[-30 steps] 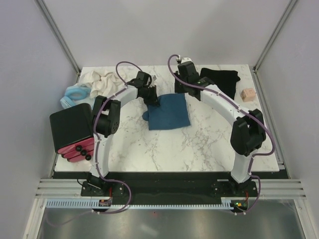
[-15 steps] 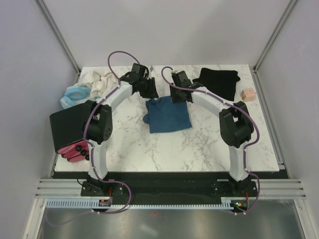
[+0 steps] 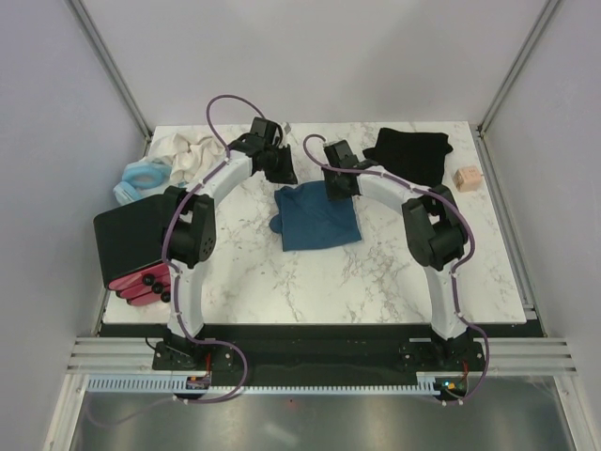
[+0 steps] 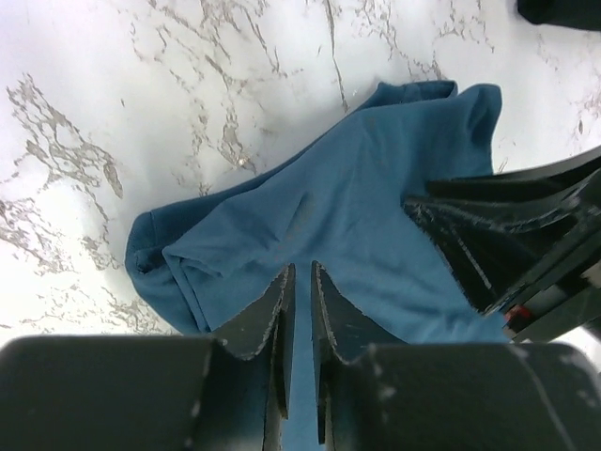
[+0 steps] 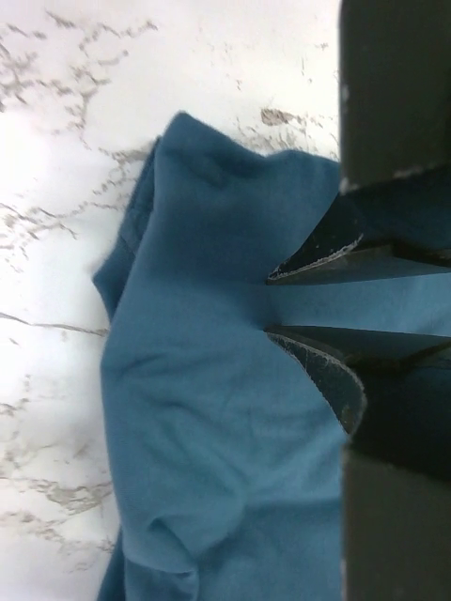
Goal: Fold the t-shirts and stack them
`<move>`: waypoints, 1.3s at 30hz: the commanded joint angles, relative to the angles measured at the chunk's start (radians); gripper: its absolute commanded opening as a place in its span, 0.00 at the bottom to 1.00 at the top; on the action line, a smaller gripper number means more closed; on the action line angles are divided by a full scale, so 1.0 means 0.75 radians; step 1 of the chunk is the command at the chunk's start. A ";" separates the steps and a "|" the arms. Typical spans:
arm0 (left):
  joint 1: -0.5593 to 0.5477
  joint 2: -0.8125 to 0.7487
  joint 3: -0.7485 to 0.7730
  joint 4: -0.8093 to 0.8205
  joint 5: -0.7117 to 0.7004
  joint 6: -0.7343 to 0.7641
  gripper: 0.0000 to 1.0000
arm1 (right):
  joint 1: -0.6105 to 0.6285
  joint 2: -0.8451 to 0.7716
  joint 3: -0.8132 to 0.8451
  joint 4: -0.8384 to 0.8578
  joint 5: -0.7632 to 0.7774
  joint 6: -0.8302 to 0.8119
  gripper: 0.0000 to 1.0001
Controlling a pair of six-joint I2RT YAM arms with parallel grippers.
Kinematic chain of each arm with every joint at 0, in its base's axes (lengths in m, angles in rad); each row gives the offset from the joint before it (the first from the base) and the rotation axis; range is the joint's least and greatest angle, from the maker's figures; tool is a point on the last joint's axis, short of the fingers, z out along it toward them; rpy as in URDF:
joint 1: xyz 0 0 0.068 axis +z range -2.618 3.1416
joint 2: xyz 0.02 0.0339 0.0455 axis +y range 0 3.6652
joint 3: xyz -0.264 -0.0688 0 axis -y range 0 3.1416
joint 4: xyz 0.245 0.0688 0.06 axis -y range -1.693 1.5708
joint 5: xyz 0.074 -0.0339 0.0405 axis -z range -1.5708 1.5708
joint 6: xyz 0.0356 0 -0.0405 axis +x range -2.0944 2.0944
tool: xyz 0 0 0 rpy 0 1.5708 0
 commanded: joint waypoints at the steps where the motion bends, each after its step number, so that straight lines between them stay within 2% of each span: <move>1: -0.003 -0.085 -0.045 0.007 0.043 0.029 0.17 | -0.029 -0.001 0.033 0.043 -0.013 -0.020 0.31; 12: -0.005 0.054 -0.047 0.034 0.019 0.057 0.07 | -0.078 0.060 0.007 0.082 -0.072 -0.045 0.28; 21: -0.011 0.058 -0.090 0.079 0.053 0.049 0.02 | -0.101 0.085 -0.001 0.090 -0.095 -0.043 0.27; 30: -0.007 0.166 -0.045 0.101 -0.032 0.045 0.02 | -0.101 0.106 -0.018 0.096 -0.121 -0.028 0.26; 39: 0.018 0.203 0.027 0.128 -0.022 0.039 0.02 | -0.101 0.071 -0.126 0.109 -0.129 -0.043 0.22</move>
